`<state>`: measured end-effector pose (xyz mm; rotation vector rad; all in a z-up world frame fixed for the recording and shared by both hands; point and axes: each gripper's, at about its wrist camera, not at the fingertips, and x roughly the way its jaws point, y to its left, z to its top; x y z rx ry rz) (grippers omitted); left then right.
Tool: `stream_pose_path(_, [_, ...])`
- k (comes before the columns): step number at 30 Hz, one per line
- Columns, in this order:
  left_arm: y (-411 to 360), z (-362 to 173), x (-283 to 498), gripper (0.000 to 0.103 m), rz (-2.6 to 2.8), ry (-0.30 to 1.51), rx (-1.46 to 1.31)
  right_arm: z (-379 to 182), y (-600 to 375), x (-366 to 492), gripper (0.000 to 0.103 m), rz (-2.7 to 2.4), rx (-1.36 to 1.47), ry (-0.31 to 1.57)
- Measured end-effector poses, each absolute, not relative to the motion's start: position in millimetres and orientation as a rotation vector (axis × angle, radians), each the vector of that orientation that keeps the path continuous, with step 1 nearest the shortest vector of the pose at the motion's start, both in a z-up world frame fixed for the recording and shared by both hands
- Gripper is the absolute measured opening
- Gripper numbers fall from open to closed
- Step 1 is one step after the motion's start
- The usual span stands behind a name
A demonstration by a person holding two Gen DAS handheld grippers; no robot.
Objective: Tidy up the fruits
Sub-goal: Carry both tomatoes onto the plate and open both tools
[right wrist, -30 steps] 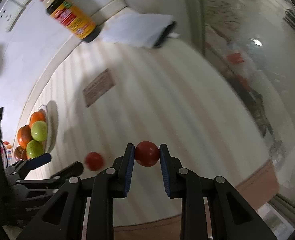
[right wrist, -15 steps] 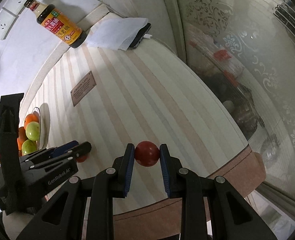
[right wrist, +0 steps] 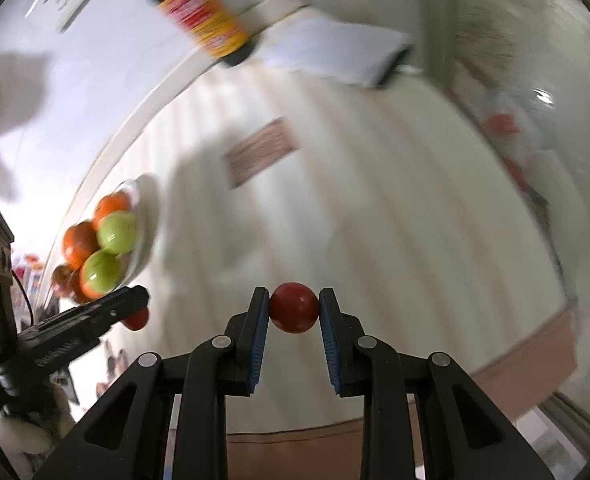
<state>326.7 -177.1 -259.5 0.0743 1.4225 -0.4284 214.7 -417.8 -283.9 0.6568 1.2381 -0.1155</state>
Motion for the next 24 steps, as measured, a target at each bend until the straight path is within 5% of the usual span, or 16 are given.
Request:
stream_pose_path(12, [-24, -232, 346, 0.027, -0.139, 1.383, -0.314, -286, -292, 297, 0.028, 0.248, 0.649, 1.257])
stream_pose_path(24, [19, -259, 368, 0.027, -0.044, 1.373, -0.444, -303, -237, 353, 0.028, 0.310, 0.498, 1.271])
